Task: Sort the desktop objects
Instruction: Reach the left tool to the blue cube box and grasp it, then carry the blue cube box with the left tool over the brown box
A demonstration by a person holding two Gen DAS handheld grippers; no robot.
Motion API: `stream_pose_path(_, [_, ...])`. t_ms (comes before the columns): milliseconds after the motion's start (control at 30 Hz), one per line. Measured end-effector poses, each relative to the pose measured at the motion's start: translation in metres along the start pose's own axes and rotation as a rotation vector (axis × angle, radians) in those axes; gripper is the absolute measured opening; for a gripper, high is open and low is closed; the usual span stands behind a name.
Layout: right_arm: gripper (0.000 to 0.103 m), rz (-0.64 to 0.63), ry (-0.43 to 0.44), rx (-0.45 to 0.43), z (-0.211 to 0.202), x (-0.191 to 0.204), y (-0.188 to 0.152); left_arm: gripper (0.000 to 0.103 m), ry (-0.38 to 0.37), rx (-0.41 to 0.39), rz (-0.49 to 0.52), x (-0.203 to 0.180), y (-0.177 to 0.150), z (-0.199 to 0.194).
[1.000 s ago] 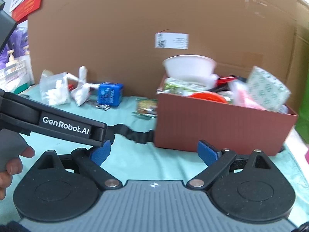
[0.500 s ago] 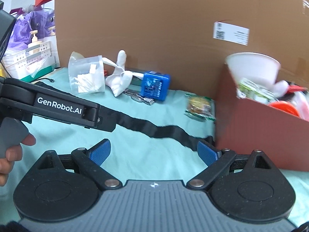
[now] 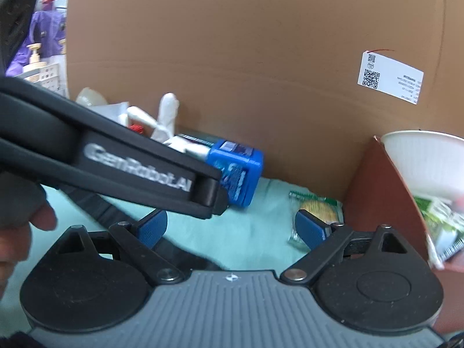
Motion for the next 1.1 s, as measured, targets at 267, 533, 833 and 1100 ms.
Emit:
stream_pose_path(267, [0.091,0.025,0.008,-0.003,0.037,-0.014,0.023,0.063,0.009,-0.011,0.005,0.009,0.027,0.024])
stream_pose_path(533, [0.074,0.050,0.048,-0.009,0.062,-0.022,0.037,0.064,-0.057,0.042,0.032,0.007,0.033,0.046])
stream_pose_path(833, [0.058,0.064,0.062,-0.010,0.051,-0.023,0.027,0.057,-0.086,0.034,0.072,-0.010,0.013,0.029])
stream_pose_path(1100, [0.057,0.047,0.041,-0.008,0.008,-0.017,0.009,0.057,-0.076,0.025,0.083,-0.031,-0.022,-0.003])
Point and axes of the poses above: each gripper's, at about its wrist camera, not at the fingertips, and z roughly the way its jaws point, x to its left, y to its top, the point moved 5 cm from there along z, roughly the way its jaws point, and after that the axes turned 10 degrees about x, right-handed, at the moved point
